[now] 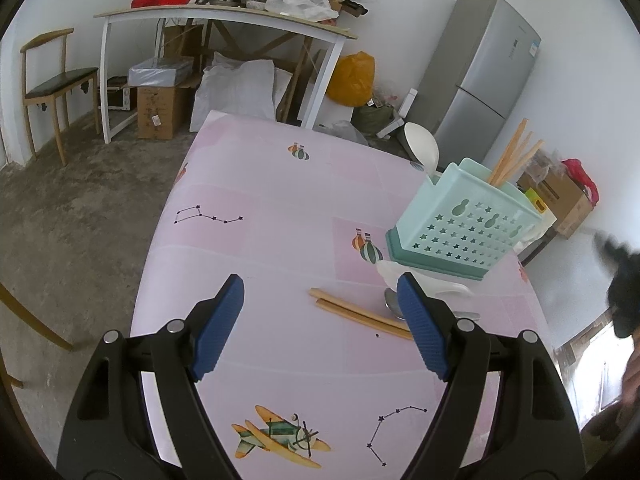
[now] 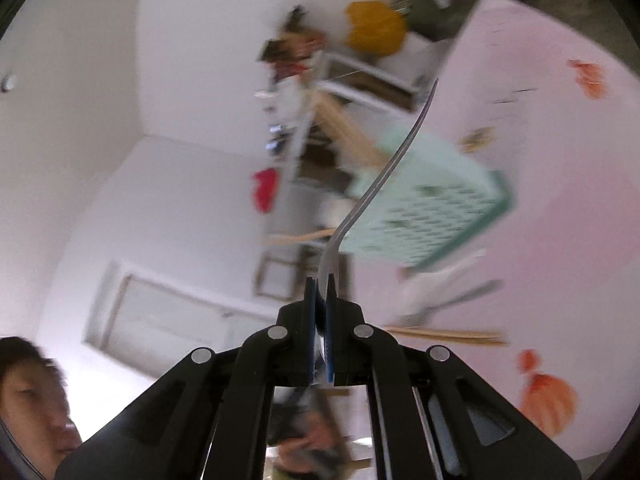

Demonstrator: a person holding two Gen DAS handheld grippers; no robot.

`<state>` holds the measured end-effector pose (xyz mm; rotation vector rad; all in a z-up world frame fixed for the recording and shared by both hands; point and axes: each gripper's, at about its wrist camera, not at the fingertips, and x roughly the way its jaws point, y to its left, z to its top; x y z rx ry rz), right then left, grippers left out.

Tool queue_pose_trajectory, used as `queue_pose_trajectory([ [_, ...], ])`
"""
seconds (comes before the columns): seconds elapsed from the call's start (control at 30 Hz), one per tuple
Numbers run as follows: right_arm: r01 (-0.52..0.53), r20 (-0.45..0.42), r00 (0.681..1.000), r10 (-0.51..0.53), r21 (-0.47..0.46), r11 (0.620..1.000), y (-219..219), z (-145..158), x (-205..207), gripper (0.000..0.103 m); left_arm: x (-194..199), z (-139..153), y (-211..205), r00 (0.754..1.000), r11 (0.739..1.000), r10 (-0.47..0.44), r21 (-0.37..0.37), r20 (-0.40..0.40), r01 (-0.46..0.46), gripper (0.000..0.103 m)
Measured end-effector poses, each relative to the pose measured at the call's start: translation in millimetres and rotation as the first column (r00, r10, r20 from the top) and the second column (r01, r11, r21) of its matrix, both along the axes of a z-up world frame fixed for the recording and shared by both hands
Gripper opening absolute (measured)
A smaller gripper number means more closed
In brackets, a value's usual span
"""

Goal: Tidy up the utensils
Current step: 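Tilt the right tool over the holder and release the metal spoon into it, then move the right tool down to another white plastic spoon on the table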

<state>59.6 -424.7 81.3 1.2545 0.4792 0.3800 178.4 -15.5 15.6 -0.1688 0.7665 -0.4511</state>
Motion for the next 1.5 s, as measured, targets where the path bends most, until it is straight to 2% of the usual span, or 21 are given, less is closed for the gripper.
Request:
queue_pose_trajectory([
  [0.1, -0.071, 0.053, 0.996, 0.067, 0.077, 0.994, 9.6, 7.3, 16.7, 0.004, -0.7, 0.1, 0.0, 1.000, 1.000, 0.001, 0.001, 0.001, -0.001, 0.075],
  [0.23, -0.134, 0.051, 0.991, 0.126, 0.200, 0.971, 18.4, -5.8, 41.2, 0.004, -1.3, 1.4, 1.4, 1.000, 1.000, 0.005, 0.004, 0.004, -0.005, 0.075],
  [0.5, -0.123, 0.007, 0.991, 0.132, 0.423, 0.898, 14.2, -45.1, 67.8, 0.004, -2.8, 3.9, 10.0, 0.999, 0.999, 0.035, 0.010, 0.008, -0.035, 0.075],
  [0.73, -0.012, -0.075, 0.994, 0.079, 0.644, 0.765, -3.8, -84.0, 91.0, 0.005, -1.7, 1.3, 9.8, 0.999, 0.999, 0.036, 0.011, 0.005, -0.036, 0.075],
  [0.87, 0.062, -0.145, 0.988, 0.058, 0.705, 0.706, -13.7, -105.7, 101.3, 0.010, -1.9, 0.5, 9.4, 0.999, 0.999, 0.037, 0.010, -0.001, -0.037, 0.075],
  [0.93, 0.074, -0.151, 0.987, 0.047, 0.706, 0.704, -13.8, -108.8, 104.9, 0.015, -2.4, -0.2, 9.3, 0.999, 0.999, 0.038, 0.012, 0.000, -0.038, 0.075],
  [1.0, 0.081, -0.151, 0.988, 0.038, 0.707, 0.703, -12.3, -108.0, 106.8, 0.029, -1.9, -0.4, 10.4, 0.999, 0.999, 0.040, 0.010, -0.001, -0.040, 0.075],
  [1.17, 0.090, -0.149, 0.989, 0.017, 0.684, 0.724, -14.5, -100.8, 104.3, 0.043, -0.9, -3.1, 12.1, 0.999, 0.999, 0.045, 0.007, -0.003, -0.045, 0.075],
  [1.5, 0.162, -0.192, 0.980, -0.051, 0.628, 0.761, -26.6, -96.0, 72.8, 0.054, -1.2, -5.1, 13.0, 0.999, 0.999, 0.042, -0.001, -0.006, -0.042, 0.075],
])
